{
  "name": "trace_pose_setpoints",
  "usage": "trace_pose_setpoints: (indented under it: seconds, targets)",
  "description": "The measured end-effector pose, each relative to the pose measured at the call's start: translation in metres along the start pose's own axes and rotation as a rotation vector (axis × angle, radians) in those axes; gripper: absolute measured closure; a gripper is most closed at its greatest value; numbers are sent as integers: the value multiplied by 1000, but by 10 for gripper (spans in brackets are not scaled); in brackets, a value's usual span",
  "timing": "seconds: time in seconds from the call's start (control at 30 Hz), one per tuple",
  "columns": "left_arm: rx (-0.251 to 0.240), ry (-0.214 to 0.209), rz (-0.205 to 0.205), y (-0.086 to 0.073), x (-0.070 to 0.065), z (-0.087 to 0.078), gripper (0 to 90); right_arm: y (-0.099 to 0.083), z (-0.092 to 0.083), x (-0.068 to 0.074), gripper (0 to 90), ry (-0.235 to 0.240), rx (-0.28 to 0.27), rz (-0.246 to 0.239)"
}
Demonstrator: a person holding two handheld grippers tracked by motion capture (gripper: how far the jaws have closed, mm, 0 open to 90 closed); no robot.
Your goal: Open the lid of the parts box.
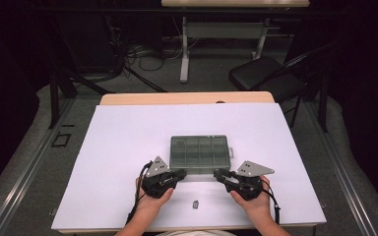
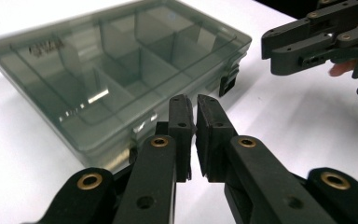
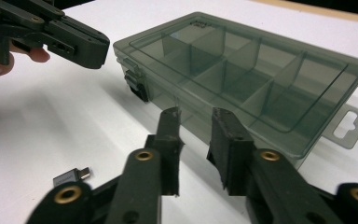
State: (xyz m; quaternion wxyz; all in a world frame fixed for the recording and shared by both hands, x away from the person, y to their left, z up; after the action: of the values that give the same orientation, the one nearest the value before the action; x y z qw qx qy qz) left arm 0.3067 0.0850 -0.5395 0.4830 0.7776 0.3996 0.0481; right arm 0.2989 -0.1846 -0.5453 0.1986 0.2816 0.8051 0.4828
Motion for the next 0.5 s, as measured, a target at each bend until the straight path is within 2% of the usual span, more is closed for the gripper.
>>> trace_pose_setpoints:
  seconds: [0.1, 0.13, 0.3, 0.4, 0.5]
  targets:
    - [10, 9, -27, -1, 0, 0, 900, -1, 1, -1, 816, 27, 9, 25]
    - [6, 24, -32, -2, 0, 0, 900, -1, 1, -1, 832, 33, 12, 31]
    - [3, 51, -48, -3, -2, -1, 900, -3, 1, -2, 889, 34, 14, 46]
    - [12, 68, -46, -4, -2, 1, 900, -4, 1, -3, 900, 32, 28, 71]
    - [35, 76, -69, -6, 0, 4, 900, -6, 3, -6, 900, 41, 37, 102]
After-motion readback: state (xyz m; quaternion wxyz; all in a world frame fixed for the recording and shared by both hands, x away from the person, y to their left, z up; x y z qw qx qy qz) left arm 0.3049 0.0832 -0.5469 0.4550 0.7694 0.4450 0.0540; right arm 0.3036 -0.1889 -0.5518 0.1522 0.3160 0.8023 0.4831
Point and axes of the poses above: each handheld gripper's, and its own axes: z roughly forward along the jaws, y roughly out of its top, x roughly to its left, the point moved 2 cm from there along z, roughly forward along the jaws, and after that the axes turned 8 degrees about -z, right-handed, at the moved point
